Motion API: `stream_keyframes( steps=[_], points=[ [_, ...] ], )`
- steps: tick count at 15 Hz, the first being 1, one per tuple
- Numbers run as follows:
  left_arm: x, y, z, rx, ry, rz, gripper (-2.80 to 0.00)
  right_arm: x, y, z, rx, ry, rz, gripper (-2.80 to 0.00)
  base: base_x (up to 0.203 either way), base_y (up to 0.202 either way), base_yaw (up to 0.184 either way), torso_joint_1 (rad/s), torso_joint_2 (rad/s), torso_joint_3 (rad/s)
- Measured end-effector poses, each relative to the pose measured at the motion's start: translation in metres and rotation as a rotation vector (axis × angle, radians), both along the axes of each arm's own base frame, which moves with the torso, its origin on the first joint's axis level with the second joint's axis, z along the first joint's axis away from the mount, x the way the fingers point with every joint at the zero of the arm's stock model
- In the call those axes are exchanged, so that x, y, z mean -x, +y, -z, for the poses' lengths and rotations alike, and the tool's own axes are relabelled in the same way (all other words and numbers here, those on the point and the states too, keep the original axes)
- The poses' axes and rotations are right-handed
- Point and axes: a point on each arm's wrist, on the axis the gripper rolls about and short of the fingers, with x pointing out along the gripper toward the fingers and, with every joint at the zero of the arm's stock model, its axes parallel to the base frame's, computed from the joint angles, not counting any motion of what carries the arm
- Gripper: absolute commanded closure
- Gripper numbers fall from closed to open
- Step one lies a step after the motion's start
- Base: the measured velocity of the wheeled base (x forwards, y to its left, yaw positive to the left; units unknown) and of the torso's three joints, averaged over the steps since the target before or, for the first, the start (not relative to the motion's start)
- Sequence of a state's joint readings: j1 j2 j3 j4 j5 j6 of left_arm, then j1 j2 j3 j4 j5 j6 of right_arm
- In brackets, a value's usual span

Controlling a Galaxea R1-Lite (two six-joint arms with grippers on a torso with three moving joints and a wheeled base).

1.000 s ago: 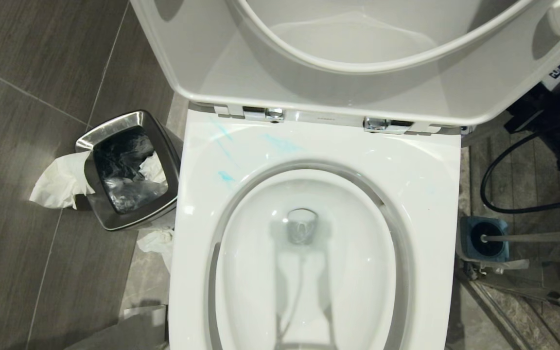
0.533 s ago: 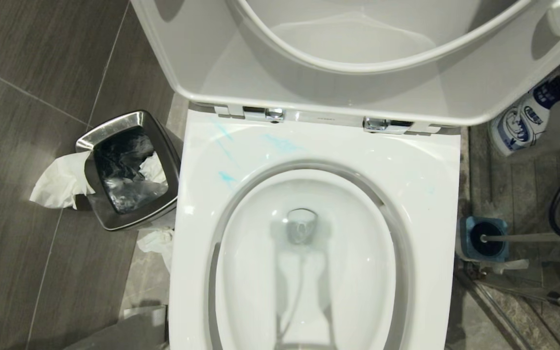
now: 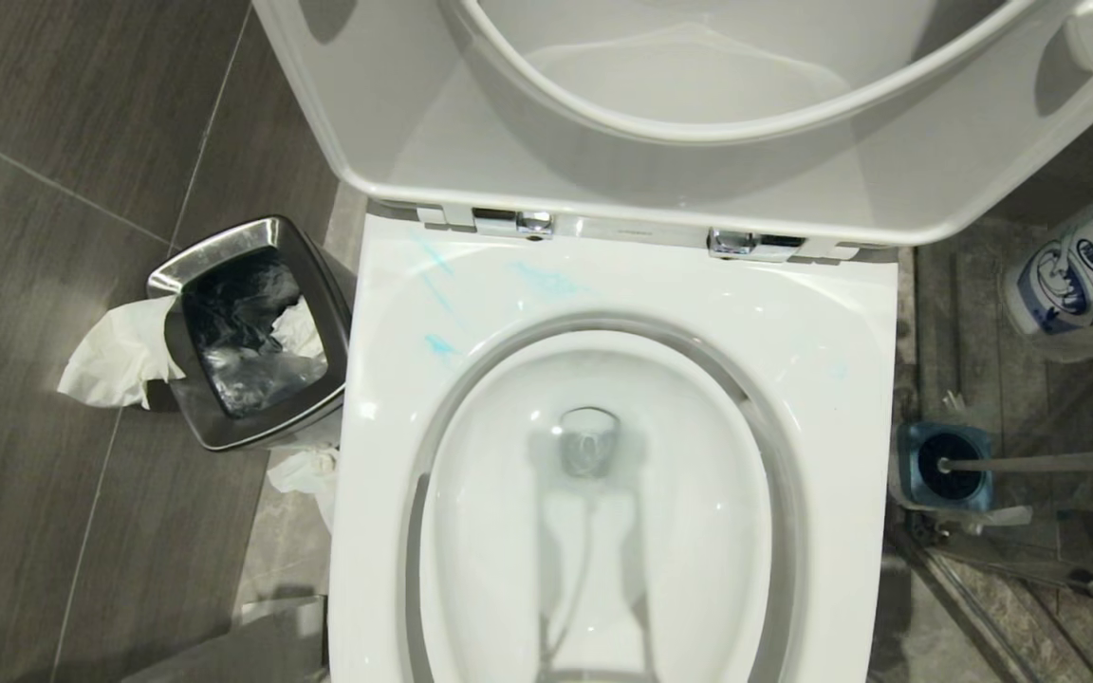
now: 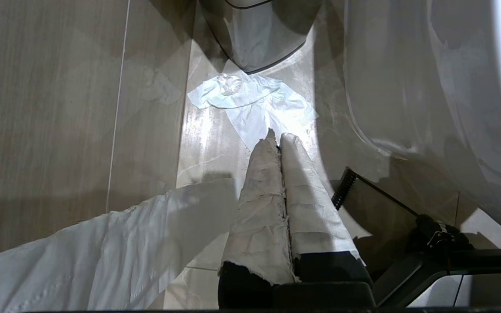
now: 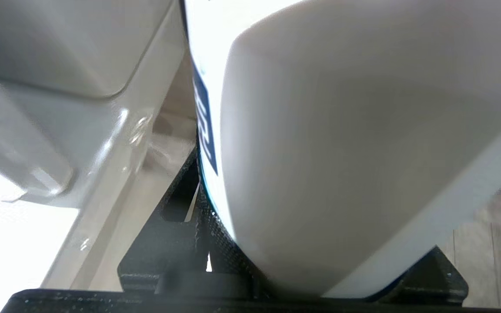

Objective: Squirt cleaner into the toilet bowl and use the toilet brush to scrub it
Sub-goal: Pour in the cleaning agent

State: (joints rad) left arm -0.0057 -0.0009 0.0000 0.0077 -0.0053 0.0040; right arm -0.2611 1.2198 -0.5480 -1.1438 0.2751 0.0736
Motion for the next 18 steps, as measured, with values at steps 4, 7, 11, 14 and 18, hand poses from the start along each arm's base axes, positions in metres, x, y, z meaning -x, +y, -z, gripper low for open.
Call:
stream_keyframes(
  steps=[4, 7, 11, 14, 18],
  points=[
    [0.000, 0.000, 0.000, 0.000, 0.000, 0.000, 0.00, 0.021, 0.007, -0.003, 0.043, 0.018, 0.007, 0.00, 0.000, 0.000, 0.000, 0.000, 0.00, 0.000],
    [0.000, 0.000, 0.000, 0.000, 0.000, 0.000, 0.00, 0.035, 0.011, -0.006, 0.047, 0.013, 0.002, 0.00, 0.000, 0.000, 0.000, 0.000, 0.00, 0.000],
    [0.000, 0.000, 0.000, -0.001, 0.000, 0.000, 0.00, 0.050, 0.014, -0.008, -0.032, -0.001, -0.003, 0.00, 0.000, 0.000, 0.000, 0.000, 0.00, 0.000],
    [0.000, 0.000, 0.000, -0.001, 0.000, -0.001, 0.00, 0.052, 0.015, -0.011, -0.057, 0.017, -0.022, 0.00, 0.000, 0.000, 0.000, 0.000, 0.00, 0.000],
    [0.000, 0.000, 0.000, 0.000, 0.000, 0.000, 0.00, 0.050, 0.015, -0.016, -0.043, 0.008, -0.035, 0.00, 0.000, 0.000, 0.000, 0.000, 0.00, 0.000]
  ],
)
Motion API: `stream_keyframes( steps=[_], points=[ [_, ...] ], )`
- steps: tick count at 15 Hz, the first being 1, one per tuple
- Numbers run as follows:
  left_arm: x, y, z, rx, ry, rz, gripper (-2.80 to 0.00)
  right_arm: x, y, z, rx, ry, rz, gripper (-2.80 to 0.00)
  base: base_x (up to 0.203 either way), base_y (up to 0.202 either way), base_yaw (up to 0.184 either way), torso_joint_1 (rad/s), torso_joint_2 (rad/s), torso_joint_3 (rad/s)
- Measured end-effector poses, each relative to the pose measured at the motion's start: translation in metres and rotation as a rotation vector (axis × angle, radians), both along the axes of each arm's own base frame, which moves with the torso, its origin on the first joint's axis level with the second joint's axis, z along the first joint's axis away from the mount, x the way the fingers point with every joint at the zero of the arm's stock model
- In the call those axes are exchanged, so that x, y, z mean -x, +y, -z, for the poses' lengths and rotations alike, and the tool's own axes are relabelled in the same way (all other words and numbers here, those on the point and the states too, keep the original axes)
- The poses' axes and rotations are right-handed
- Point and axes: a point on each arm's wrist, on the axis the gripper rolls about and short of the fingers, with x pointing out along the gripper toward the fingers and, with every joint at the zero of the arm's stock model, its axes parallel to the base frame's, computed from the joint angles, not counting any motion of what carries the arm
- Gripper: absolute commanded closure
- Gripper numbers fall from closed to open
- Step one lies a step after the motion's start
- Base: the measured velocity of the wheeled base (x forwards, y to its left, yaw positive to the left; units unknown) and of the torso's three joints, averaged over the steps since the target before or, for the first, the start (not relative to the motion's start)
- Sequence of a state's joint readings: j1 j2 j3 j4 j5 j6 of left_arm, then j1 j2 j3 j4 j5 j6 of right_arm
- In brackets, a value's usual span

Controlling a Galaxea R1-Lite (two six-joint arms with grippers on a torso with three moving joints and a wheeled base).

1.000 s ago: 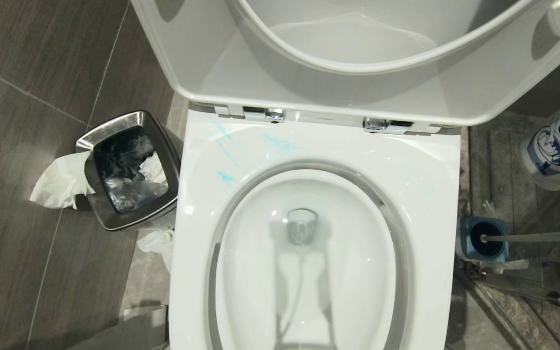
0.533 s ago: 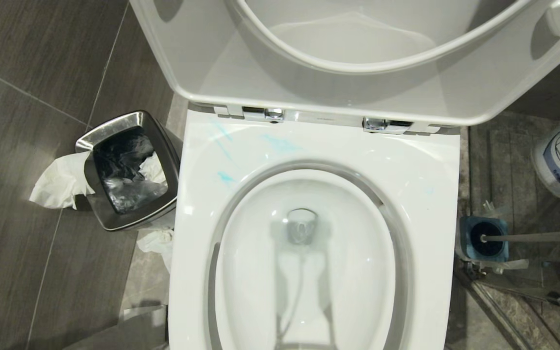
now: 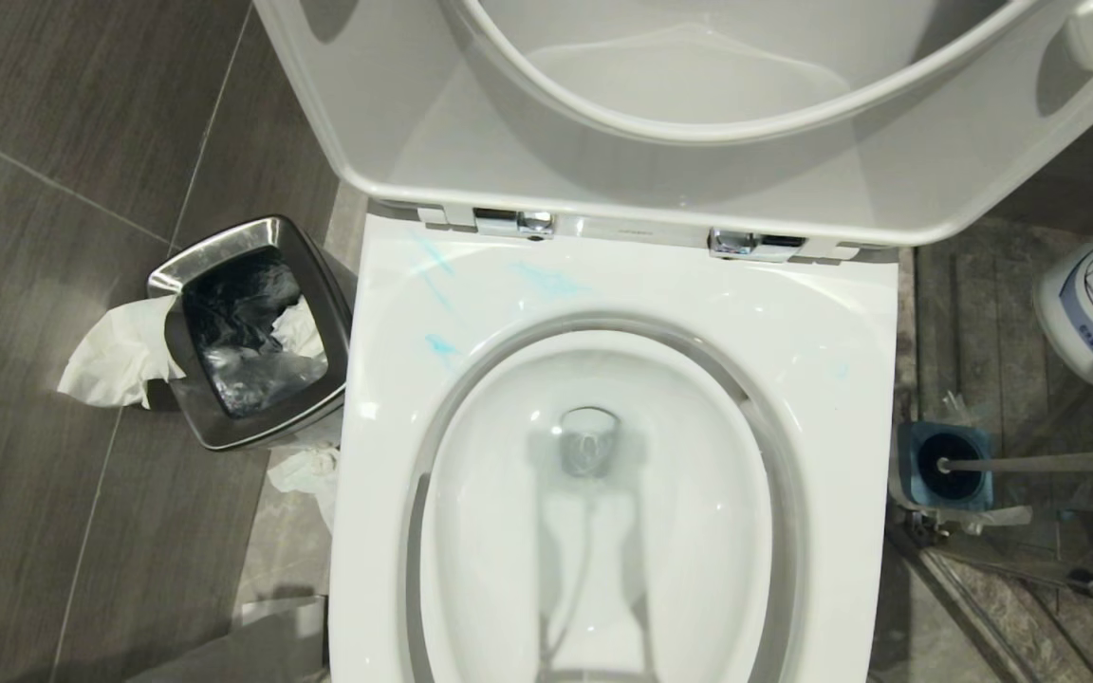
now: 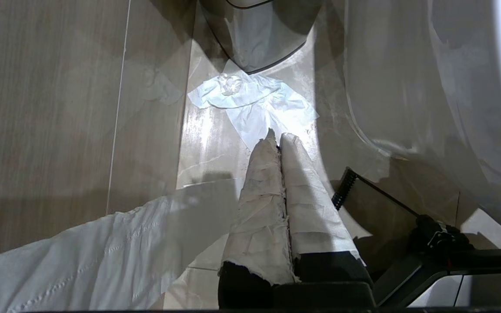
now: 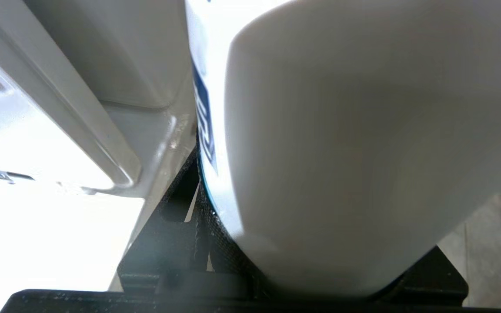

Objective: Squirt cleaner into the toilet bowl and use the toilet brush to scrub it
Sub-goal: Pour in the cleaning agent

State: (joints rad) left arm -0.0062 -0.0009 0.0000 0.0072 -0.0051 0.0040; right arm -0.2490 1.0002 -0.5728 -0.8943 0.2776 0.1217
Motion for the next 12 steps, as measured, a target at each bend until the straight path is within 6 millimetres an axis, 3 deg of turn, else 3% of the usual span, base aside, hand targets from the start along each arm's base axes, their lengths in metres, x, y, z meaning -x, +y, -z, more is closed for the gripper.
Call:
stream_keyframes(
  steps=[12],
  points=[
    [0.000, 0.000, 0.000, -0.009, 0.000, 0.003, 0.00, 0.021, 0.005, -0.011, 0.034, 0.012, 0.011, 0.00, 0.000, 0.000, 0.000, 0.000, 0.00, 0.000]
  ],
)
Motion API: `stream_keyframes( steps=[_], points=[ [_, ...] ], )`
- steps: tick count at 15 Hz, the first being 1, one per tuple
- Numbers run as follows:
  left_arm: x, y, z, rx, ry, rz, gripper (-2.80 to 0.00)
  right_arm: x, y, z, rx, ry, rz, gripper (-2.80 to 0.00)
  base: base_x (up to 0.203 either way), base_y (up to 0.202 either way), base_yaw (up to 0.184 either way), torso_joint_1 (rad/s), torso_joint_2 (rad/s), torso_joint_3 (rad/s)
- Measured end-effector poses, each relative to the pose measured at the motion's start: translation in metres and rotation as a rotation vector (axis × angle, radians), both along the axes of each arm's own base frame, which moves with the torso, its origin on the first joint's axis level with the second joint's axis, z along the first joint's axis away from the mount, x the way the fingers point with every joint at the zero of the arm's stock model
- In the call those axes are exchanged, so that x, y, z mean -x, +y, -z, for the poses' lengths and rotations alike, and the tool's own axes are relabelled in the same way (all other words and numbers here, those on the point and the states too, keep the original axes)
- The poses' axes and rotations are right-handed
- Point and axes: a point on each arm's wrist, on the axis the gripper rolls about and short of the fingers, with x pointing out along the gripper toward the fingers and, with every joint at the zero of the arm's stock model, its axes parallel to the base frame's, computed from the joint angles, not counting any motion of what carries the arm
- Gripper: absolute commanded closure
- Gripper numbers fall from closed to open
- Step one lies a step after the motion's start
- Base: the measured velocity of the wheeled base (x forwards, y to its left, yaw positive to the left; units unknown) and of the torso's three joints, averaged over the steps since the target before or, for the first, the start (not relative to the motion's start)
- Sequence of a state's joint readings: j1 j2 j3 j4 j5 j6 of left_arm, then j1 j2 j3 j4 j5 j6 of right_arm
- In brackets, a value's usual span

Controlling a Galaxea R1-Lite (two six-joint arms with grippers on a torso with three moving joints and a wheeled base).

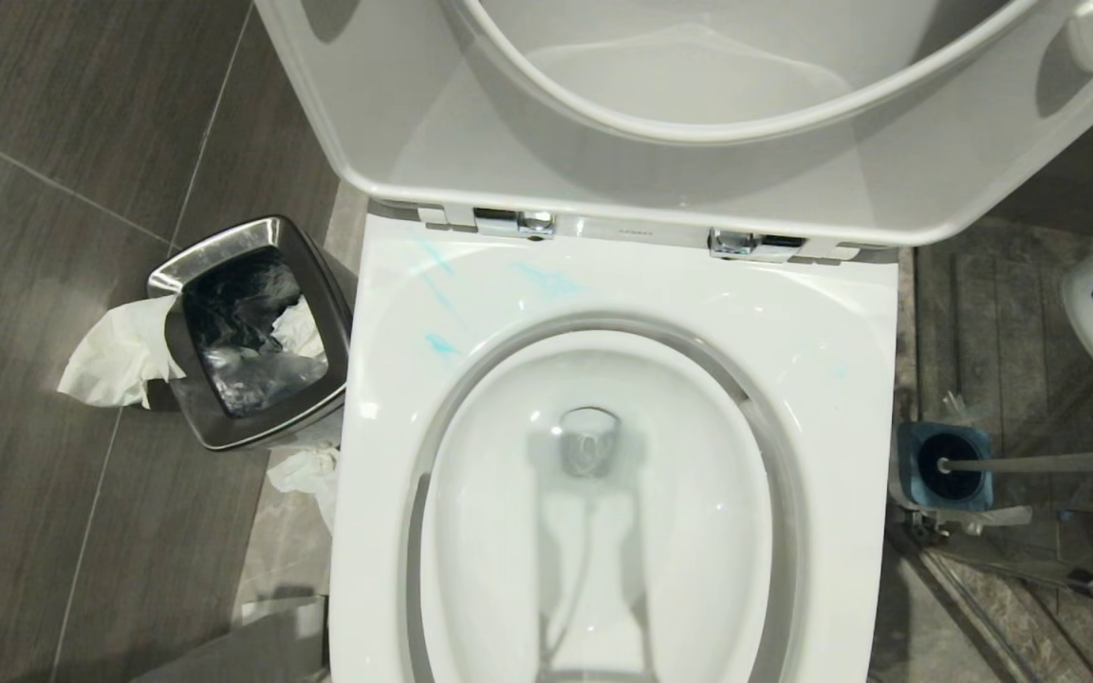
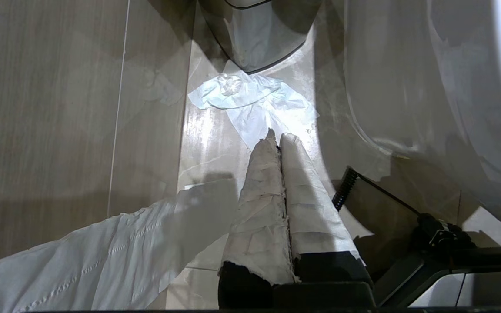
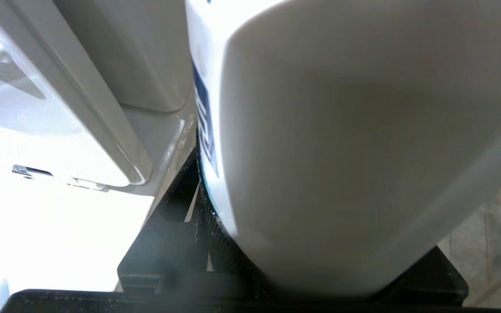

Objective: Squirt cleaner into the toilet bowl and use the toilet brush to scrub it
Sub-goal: Pour in the cleaning agent

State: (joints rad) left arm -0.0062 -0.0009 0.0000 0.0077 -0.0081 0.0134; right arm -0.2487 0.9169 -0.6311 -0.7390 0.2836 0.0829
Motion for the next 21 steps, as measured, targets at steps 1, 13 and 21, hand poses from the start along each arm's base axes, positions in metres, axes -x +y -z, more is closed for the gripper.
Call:
stream_keyframes(
  steps=[1, 13, 21],
  points=[
    [0.0000, 0.0000, 0.0000, 0.004, 0.000, -0.001, 0.00, 0.0007, 0.0002, -0.0001, 0.001, -0.002, 0.001, 0.00, 0.000, 0.000, 0.000, 0.003, 0.00, 0.076],
    [0.0000, 0.0001, 0.0000, 0.015, 0.000, -0.004, 0.00, 0.0038, 0.0009, -0.0017, 0.017, -0.014, 0.009, 0.00, 0.000, 0.000, 0.000, 0.002, 0.00, 0.188],
    [0.0000, 0.0001, 0.0000, 0.015, 0.000, -0.004, 0.00, 0.0059, 0.0015, 0.0005, 0.011, 0.013, 0.007, 0.00, 0.000, 0.000, 0.000, 0.001, 0.00, 0.201]
  ],
)
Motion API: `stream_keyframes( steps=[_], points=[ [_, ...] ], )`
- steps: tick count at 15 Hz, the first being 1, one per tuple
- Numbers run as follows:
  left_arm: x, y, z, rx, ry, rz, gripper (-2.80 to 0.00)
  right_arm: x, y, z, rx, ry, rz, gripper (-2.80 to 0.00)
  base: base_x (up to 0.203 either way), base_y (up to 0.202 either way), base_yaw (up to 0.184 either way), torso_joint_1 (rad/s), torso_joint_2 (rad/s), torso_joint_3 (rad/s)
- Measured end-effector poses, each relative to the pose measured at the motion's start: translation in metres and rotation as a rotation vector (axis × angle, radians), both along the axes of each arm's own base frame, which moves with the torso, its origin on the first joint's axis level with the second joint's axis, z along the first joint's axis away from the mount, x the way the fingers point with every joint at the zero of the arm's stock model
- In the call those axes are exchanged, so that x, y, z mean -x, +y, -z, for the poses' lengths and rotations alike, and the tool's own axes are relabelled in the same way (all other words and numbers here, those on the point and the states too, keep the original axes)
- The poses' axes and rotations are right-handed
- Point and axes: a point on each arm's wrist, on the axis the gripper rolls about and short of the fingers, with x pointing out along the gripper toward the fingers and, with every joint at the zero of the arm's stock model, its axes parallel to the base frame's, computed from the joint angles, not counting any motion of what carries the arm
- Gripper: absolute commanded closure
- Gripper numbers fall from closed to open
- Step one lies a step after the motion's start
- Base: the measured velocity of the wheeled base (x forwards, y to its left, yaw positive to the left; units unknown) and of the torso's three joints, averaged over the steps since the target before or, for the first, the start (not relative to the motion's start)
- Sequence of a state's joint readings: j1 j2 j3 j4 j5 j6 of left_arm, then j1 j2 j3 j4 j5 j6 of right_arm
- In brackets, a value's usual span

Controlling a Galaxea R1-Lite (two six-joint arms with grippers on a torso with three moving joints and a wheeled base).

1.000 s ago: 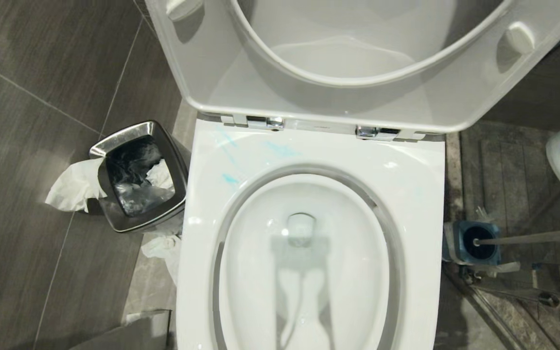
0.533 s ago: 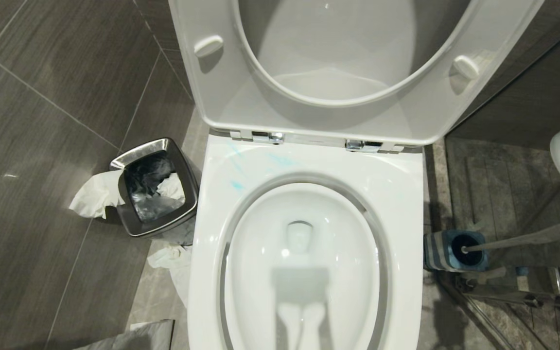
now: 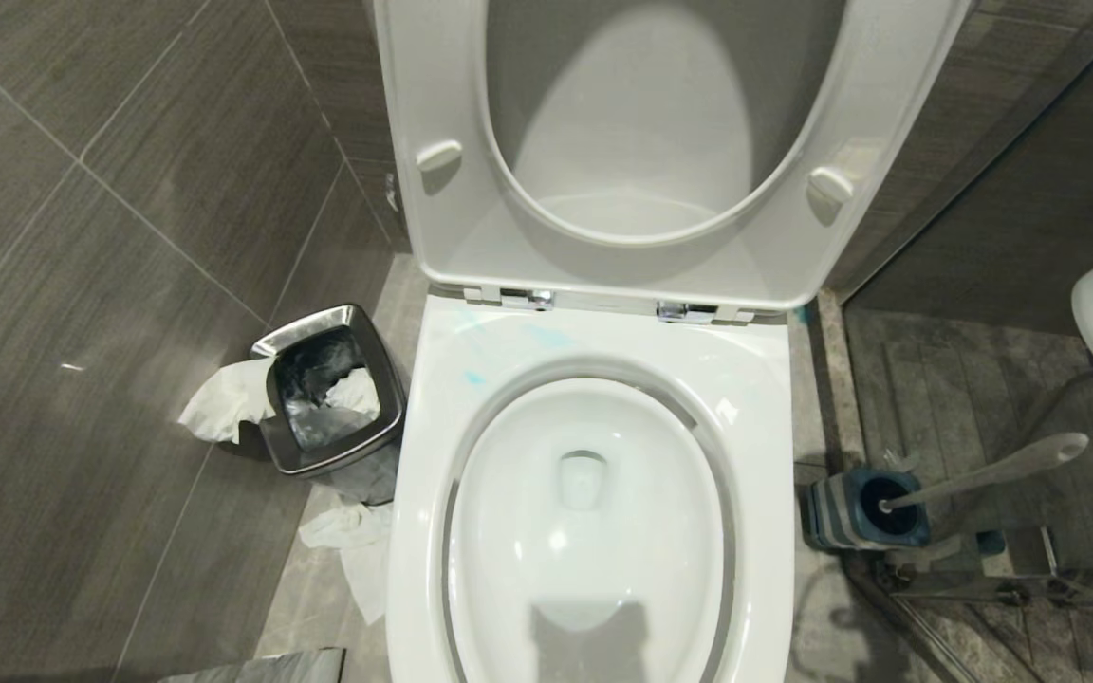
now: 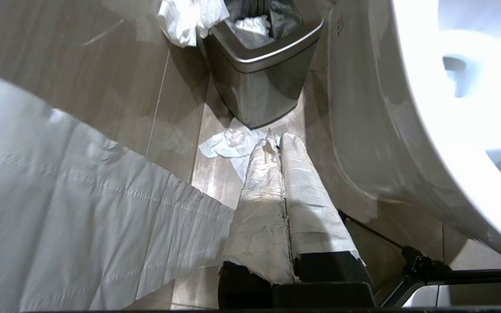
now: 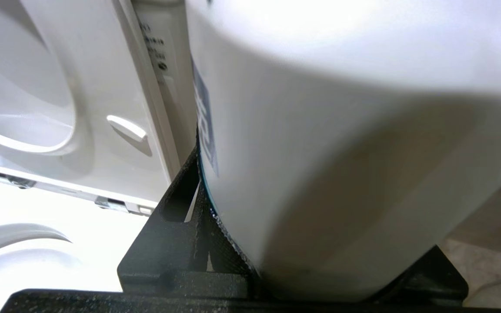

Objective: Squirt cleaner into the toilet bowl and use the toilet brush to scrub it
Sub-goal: Pour in the cleaning agent

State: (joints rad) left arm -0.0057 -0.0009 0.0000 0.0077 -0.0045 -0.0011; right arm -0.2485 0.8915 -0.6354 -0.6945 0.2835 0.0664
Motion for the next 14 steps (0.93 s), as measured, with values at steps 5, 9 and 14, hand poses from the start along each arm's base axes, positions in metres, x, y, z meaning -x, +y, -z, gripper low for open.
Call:
stream_keyframes(
  steps=[5, 9, 14],
  points=[
    [0.0000, 0.0000, 0.0000, 0.000, 0.000, 0.001, 0.00, -0.0006, 0.0003, 0.0042, -0.002, 0.035, -0.017, 0.00, 0.000, 0.000, 0.000, 0.003, 0.00, 0.200],
    [0.0000, 0.0000, 0.0000, 0.000, 0.000, 0.000, 0.00, 0.0011, 0.0007, 0.0039, -0.001, 0.032, -0.017, 0.00, 0.000, 0.000, 0.000, 0.004, 0.00, 0.199],
    [0.0000, 0.0000, 0.0000, 0.001, 0.000, 0.001, 0.00, 0.0009, 0.0006, 0.0086, -0.014, 0.082, -0.017, 0.00, 0.000, 0.000, 0.000, 0.004, 0.00, 0.162]
  ],
)
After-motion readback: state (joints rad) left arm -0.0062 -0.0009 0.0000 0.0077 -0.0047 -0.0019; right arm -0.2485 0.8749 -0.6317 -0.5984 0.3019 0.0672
